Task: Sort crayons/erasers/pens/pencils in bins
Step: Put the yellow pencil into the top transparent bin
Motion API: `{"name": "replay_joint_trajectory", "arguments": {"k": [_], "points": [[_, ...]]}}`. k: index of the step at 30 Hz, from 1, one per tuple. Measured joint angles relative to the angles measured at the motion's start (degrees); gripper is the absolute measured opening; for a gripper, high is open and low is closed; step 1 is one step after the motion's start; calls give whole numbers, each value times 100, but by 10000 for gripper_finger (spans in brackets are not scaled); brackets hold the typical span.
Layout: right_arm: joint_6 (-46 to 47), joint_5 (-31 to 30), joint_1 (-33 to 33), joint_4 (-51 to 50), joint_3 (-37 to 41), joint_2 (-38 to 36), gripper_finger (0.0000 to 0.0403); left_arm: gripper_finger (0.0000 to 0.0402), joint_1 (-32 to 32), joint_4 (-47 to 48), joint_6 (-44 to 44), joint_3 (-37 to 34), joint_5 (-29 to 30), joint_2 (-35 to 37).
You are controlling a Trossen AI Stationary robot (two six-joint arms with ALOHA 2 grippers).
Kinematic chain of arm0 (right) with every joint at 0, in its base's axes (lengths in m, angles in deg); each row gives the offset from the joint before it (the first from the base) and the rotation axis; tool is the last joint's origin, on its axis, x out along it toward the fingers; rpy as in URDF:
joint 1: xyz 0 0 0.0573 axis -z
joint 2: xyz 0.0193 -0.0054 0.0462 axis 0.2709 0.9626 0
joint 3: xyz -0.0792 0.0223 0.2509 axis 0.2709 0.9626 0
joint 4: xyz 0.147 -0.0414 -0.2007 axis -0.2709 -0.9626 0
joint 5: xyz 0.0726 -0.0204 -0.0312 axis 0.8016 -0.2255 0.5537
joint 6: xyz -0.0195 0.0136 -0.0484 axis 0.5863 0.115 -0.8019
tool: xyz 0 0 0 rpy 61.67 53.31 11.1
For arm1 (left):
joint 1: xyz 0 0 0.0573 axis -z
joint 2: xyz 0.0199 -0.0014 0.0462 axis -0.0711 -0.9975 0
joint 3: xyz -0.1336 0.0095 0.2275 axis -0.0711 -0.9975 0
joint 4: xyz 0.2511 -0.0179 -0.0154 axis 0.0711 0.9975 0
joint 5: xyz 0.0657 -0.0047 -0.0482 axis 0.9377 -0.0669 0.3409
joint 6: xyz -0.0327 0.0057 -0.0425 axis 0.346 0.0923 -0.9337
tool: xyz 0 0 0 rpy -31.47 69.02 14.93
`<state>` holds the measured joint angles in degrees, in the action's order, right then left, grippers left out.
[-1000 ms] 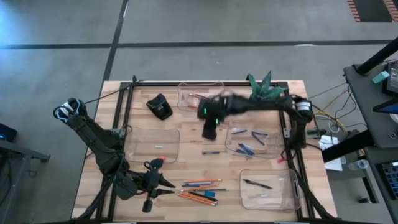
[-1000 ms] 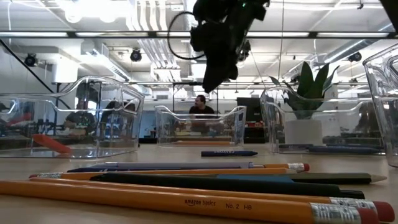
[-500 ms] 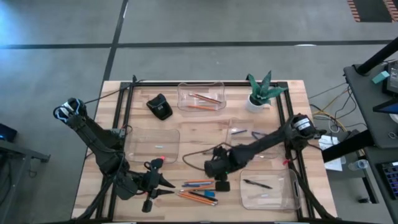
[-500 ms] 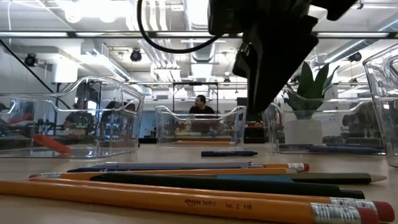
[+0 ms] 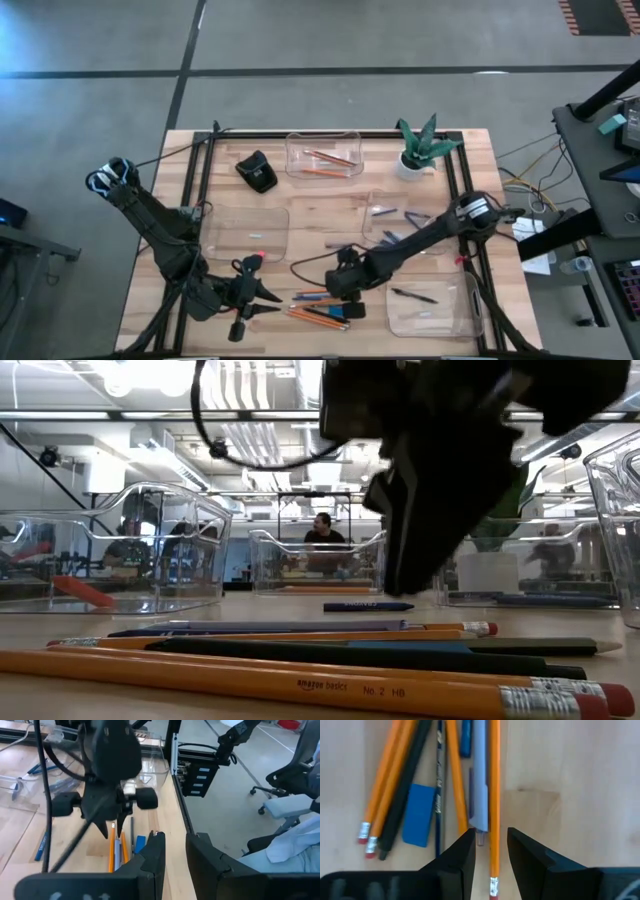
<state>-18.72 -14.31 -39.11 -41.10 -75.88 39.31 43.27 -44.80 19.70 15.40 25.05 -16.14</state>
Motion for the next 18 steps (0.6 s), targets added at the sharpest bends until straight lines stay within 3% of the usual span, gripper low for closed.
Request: {"name": "replay_joint_trajectory", "arguments": {"k": [14,18], "points": [[15,-25,1,-140,-15,310,104,61,0,18,14,0,-1,0],[86,-203,-6,-153,-13,319,86,61,0,18,20,0,0,0]]}}
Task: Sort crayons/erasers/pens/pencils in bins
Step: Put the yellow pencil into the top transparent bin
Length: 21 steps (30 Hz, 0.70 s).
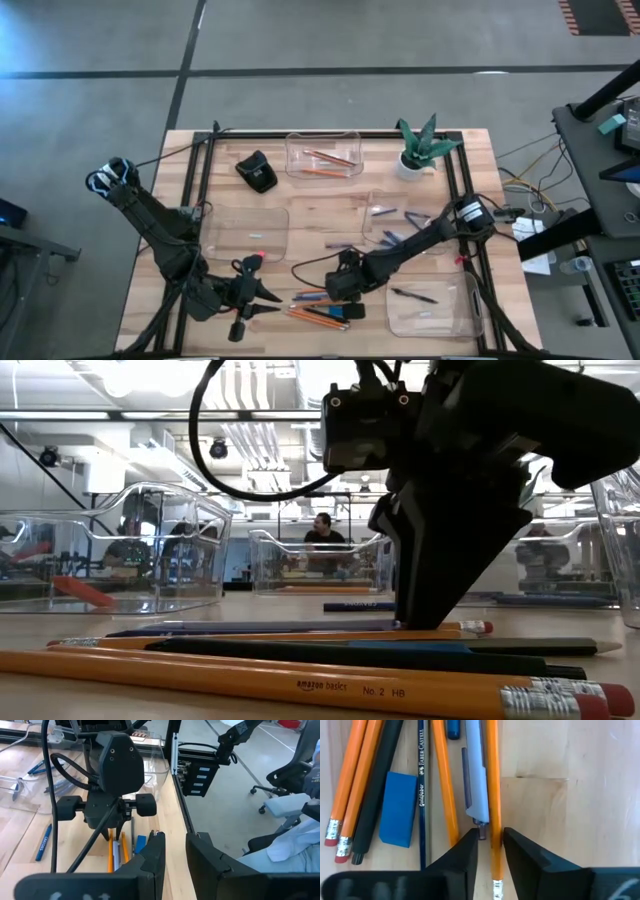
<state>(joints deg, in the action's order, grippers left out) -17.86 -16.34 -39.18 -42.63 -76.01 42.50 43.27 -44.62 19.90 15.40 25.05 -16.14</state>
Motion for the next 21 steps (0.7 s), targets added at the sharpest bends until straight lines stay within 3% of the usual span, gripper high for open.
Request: {"name": "replay_joint_trajectory", "arguments": {"k": [8,21], "points": [[19,-101,11,-90,8,0,16,61,0,-2,0,0,0,0],[-198,-73,11,-205,-33,-379,7,61,-2,-11,-4,-2,0,0]]}}
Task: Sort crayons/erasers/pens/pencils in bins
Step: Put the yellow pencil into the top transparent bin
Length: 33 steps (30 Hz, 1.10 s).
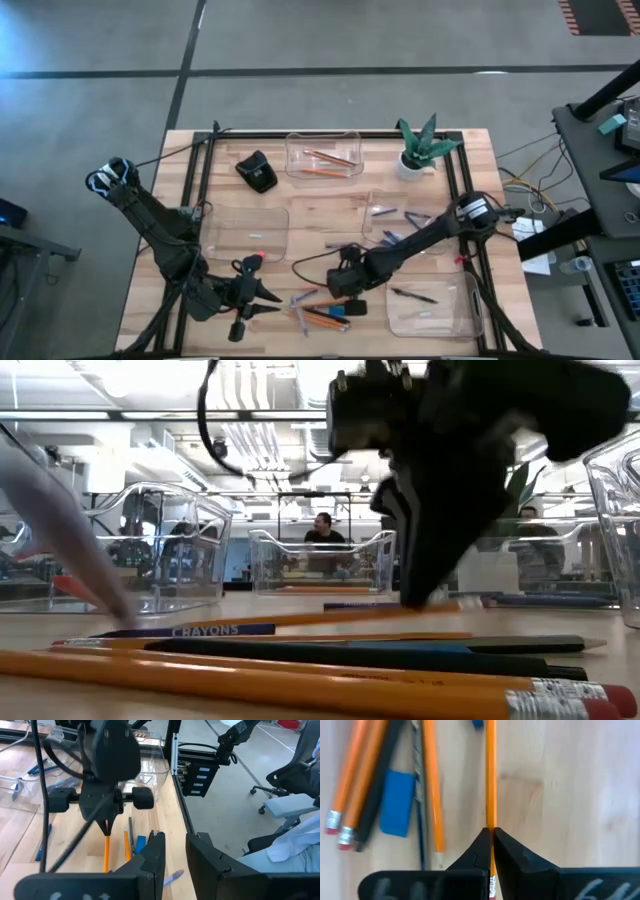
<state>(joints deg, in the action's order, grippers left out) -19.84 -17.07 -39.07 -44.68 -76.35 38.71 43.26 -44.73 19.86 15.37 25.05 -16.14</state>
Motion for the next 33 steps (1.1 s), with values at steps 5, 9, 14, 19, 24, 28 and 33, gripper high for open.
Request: {"name": "replay_joint_trajectory", "arguments": {"k": [5,9,14,19,24,28,33], "points": [[-126,-74,11,32,-34,-179,7,61,2,-3,-4,0,0,0],[-191,-222,31,33,-41,-246,6,61,2,-2,-9,0,0,0],[-255,-237,52,28,-43,-243,8,61,1,-2,-11,0,0,0],[-251,-468,73,149,-41,-233,10,61,2,-2,-11,0,0,0],[-287,-457,178,427,-41,-233,42,61,1,-2,-12,0,0,0],[-314,-452,311,550,-41,-233,89,61,0,0,-13,0,0,0],[-271,-454,413,840,-17,-67,143,61,2,1,-15,0,0,0]]}}
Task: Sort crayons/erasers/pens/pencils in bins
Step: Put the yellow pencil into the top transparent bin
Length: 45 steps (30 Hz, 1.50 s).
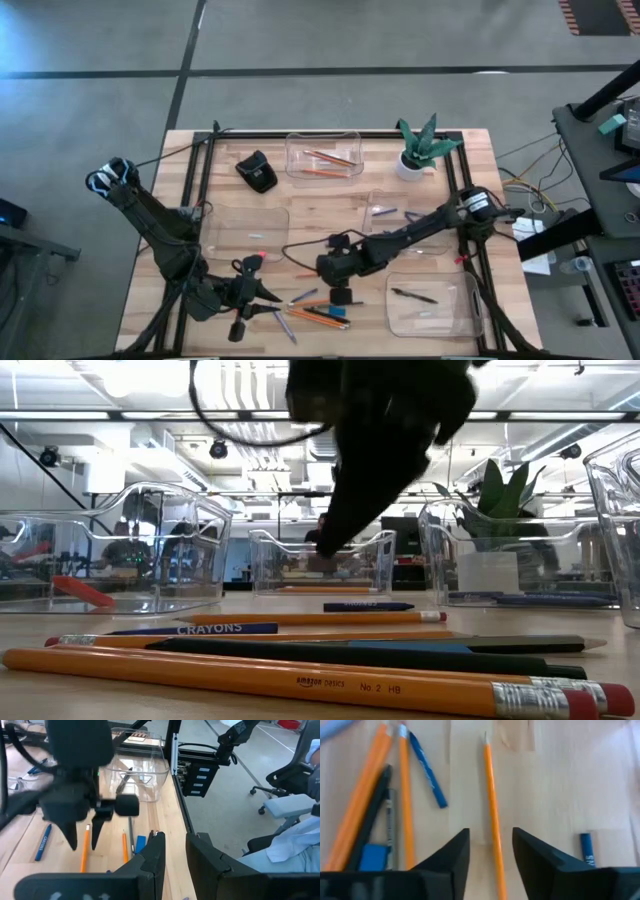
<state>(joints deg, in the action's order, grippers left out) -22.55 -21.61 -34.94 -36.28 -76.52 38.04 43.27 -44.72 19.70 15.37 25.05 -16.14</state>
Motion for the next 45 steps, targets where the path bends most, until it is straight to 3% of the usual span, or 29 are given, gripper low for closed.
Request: {"name": "replay_joint_trajectory", "arguments": {"k": [8,27,37,45], "points": [[143,-6,192,77,7,486,162,61,2,43,0,0,-4,2],[590,508,373,-680,-388,848,83,61,0,85,44,0,-2,2],[548,757,332,-1606,-624,938,80,61,0,149,44,0,-2,2],[558,1068,349,-1797,-616,934,77,61,-2,147,46,0,-2,2]]}}
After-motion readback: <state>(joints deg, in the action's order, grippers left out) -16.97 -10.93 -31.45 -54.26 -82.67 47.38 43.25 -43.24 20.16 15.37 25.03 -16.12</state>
